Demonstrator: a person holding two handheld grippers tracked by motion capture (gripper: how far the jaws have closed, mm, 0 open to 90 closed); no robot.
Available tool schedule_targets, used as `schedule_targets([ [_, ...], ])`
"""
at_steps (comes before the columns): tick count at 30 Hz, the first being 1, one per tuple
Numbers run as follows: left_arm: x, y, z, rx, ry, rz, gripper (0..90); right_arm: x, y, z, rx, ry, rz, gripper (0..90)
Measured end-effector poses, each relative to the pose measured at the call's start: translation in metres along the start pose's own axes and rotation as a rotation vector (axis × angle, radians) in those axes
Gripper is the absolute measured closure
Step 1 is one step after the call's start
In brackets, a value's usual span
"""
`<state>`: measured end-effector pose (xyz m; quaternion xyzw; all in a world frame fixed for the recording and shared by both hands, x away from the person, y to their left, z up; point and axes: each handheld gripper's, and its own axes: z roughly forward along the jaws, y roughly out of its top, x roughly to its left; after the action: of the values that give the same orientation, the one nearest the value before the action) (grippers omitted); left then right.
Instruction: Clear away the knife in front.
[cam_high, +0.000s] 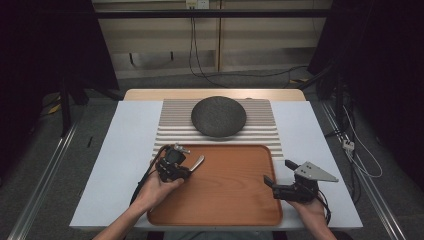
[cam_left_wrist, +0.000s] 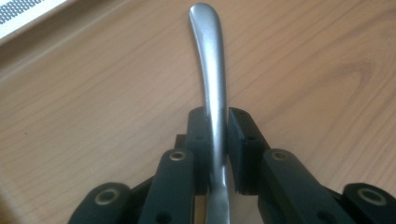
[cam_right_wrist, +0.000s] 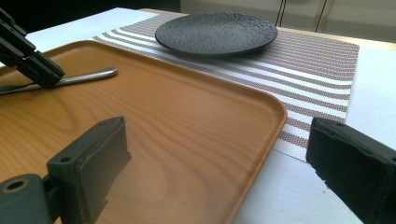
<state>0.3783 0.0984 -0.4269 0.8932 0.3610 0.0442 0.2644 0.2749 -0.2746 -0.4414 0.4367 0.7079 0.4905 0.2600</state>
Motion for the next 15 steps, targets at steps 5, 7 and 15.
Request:
schedule_targets([
  [5, 0.0000, -0.0046, -0.0007, -0.020, -0.005, -0.010, 79.9, 0.0005, 0.0003, 0.0003, 0.000, 0.002, -0.002, 5.7],
  [7, -0.0018, -0.0064, -0.0017, -0.015, -0.004, -0.003, 79.8, 0.0002, 0.0002, 0.0005, 0.001, 0.002, -0.001, 5.7],
  [15, -0.0019, -0.0100, -0.0027, -0.032, -0.014, -0.025, 79.2, 0.0003, -0.0001, -0.0002, 0.001, 0.007, -0.002, 5.7],
])
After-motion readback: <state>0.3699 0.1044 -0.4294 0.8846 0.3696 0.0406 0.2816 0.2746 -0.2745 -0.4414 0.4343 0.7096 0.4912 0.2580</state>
